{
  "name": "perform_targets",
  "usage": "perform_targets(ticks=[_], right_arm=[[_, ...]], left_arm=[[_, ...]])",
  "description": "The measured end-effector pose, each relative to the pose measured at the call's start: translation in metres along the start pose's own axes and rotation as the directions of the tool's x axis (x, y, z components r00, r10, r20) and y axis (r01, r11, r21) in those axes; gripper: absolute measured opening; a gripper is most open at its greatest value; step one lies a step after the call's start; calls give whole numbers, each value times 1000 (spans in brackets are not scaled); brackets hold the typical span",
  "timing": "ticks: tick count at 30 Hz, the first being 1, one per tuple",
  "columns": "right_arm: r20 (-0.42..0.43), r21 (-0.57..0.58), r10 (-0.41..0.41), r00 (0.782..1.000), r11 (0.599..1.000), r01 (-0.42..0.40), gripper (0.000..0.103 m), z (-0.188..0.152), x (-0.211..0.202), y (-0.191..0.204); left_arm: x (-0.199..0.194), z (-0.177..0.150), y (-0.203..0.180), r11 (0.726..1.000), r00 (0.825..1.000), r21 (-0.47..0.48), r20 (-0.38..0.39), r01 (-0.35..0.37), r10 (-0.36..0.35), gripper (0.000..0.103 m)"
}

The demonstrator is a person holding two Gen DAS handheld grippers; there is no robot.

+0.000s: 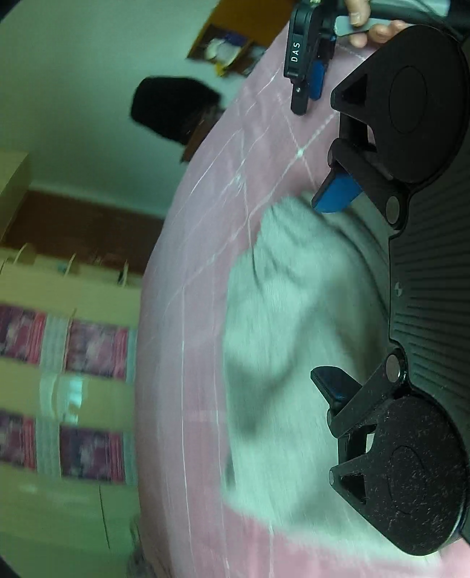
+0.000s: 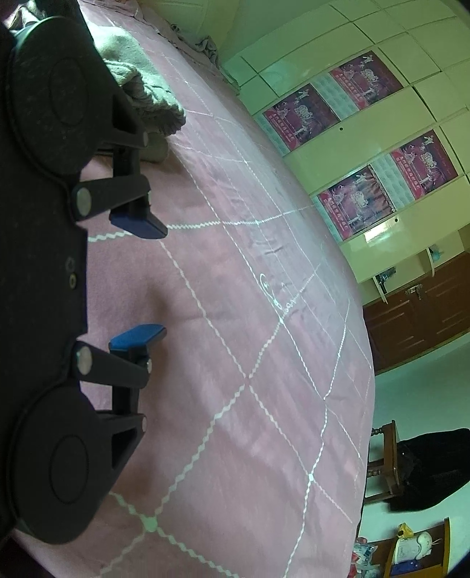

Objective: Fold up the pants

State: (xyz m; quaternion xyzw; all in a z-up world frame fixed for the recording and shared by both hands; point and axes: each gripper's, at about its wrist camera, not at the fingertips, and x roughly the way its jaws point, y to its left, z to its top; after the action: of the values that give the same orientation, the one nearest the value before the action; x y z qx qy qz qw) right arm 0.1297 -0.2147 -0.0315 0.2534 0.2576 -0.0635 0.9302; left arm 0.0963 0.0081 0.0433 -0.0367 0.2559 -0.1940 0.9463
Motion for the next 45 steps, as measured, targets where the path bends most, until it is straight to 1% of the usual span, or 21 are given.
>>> perform_targets(ticks=[3, 6, 10, 12, 15, 16, 20, 23, 25, 28, 30, 32, 34, 36, 37, 38, 39, 40, 42, 43, 45], right_arm=[[0, -23, 4, 1000, 1000, -4, 52, -1, 0, 6], [5, -56, 25, 1000, 998, -25, 52, -4, -2, 13], [-1, -108, 47, 999, 993, -47, 52, -8, -4, 25], [-7, -127, 63, 998, 990, -63, 52, -11, -5, 33], [-7, -141, 121, 993, 983, -120, 52, -13, -11, 49], [-9, -155, 147, 989, 977, -147, 52, -14, -14, 58], [-44, -221, 277, 960, 934, -280, 52, -19, -19, 102], [-89, -231, 325, 941, 913, -337, 52, -22, -11, 130], [-133, -241, 309, 942, 912, -333, 51, -25, 0, 146], [-199, -245, 225, 954, 931, -271, 51, -31, 21, 163], [-217, -248, 198, 956, 936, -250, 35, -34, 28, 170], [-199, -234, 259, 945, 924, -303, 12, -32, 20, 175], [-96, -221, 331, 939, 913, -344, 13, -25, -6, 173], [-60, -192, 327, 943, 923, -333, 14, -22, -18, 167], [-82, -178, 301, 950, 933, -311, 16, -25, -14, 162], [-164, -173, 265, 950, 941, -292, 21, -30, -3, 158], [-216, -150, 258, 942, 944, -293, 23, -34, 4, 153], [-209, -108, 272, 939, 948, -299, 31, -35, 1, 145], [-167, -55, 299, 940, 949, -311, 61, -34, -12, 132], [-159, -26, 307, 938, 949, -315, 81, -34, -15, 127], [-190, 39, 338, 922, 941, -337, 73, -33, -9, 122]], left_arm=[[-44, -17, 40, 994, 993, 3, 26, -113, 113, 92], [-78, -33, 81, 975, 975, -16, 14, -220, 220, 92], [-89, -51, 119, 950, 951, -67, -71, -304, 300, 92], [-82, -53, 129, 944, 944, -81, -112, -319, 309, 92], [-70, -54, 133, 944, 942, -67, -114, -324, 315, 92], [-67, -53, 134, 938, 935, -54, -112, -343, 335, 92], [-61, -56, 136, 935, 933, -59, -108, -351, 343, 93], [-48, -51, 130, 936, 935, -54, -98, -348, 342, 93], [-48, -52, 133, 938, 938, -73, -101, -339, 331, 93], [-46, -53, 135, 939, 940, -88, -105, -333, 324, 93], [-46, -52, 135, 937, 939, -90, -104, -337, 328, 93], [-49, -51, 134, 933, 936, -91, -96, -348, 339, 93], [-48, -52, 135, 931, 934, -95, -101, -352, 343, 93], [-45, -52, 136, 929, 932, -104, -111, -355, 344, 93], [-43, -52, 136, 928, 931, -105, -117, -358, 346, 93], [-43, -52, 137, 928, 931, -108, -118, -357, 344, 93], [-43, -52, 137, 927, 931, -112, -118, -357, 345, 93], [-43, -53, 137, 927, 932, -114, -117, -357, 344, 93], [-42, -53, 137, 926, 931, -115, -117, -360, 347, 93], [-41, -53, 137, 925, 930, -116, -117, -362, 349, 93], [-40, -53, 137, 924, 929, -115, -109, -365, 354, 93]])
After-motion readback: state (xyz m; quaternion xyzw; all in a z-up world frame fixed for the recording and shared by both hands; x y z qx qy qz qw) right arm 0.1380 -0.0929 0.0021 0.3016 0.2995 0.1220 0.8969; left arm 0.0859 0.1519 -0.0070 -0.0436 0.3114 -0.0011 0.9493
